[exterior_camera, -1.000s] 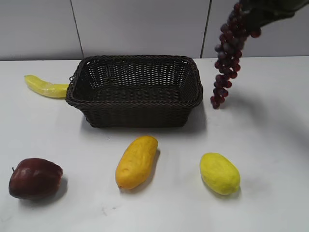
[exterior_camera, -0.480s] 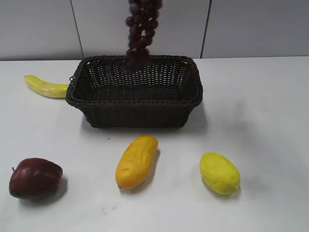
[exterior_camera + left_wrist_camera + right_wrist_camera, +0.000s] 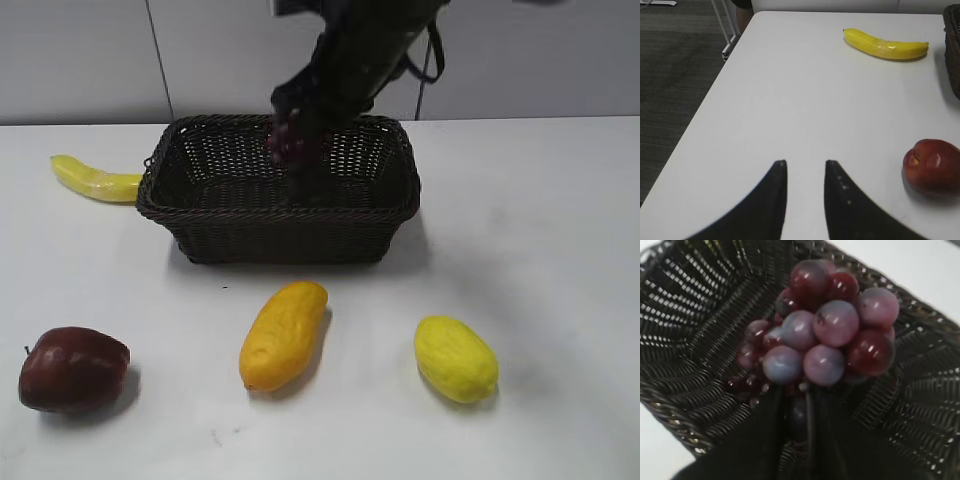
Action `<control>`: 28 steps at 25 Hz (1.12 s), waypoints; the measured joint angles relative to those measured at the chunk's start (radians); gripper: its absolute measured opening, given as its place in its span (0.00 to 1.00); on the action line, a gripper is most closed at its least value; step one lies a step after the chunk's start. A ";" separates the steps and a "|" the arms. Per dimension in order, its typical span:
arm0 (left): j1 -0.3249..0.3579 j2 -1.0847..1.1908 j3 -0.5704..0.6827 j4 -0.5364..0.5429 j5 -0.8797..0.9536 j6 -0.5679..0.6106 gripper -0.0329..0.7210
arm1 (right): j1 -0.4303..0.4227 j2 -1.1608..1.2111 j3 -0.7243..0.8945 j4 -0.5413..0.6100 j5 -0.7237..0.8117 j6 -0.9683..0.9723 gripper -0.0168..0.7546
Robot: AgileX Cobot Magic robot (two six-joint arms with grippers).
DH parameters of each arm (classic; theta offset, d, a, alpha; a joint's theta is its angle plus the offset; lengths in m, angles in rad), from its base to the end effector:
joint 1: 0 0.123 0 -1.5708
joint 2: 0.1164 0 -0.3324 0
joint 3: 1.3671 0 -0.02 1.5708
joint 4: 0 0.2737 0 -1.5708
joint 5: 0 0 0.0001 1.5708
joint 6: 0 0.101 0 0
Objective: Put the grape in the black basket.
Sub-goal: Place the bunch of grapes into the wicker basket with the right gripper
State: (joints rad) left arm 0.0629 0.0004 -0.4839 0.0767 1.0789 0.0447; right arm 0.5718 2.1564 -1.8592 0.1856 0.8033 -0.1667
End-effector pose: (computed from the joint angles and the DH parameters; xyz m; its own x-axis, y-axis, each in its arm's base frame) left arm -0.0230 0.0054 0.2774 -0.4927 0.0498 -0.8687 -0.0821 0.9913 0.1034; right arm 0.4469 0.3036 0.2548 -0.6871 -0.4858 -0.5403 -0.6222 0.7775 0.0921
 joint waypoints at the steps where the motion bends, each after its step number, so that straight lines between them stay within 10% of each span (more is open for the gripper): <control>1: 0.000 0.000 0.000 0.000 0.000 0.000 0.35 | 0.000 0.019 0.000 0.004 0.013 0.000 0.35; 6: 0.000 0.000 0.000 0.000 0.000 0.000 0.35 | 0.000 0.071 0.000 0.019 0.046 0.000 0.84; 16: 0.000 0.000 0.000 0.000 0.000 0.000 0.35 | -0.035 0.065 -0.254 -0.100 0.303 0.072 0.82; 28: 0.000 0.000 0.000 0.000 0.000 0.000 0.35 | -0.356 0.010 -0.260 -0.105 0.401 0.126 0.79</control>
State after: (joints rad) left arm 0.0629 0.0004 -0.4839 0.0767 1.0789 0.0447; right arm 0.2163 2.1664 -2.1194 0.0808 1.2039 -0.0408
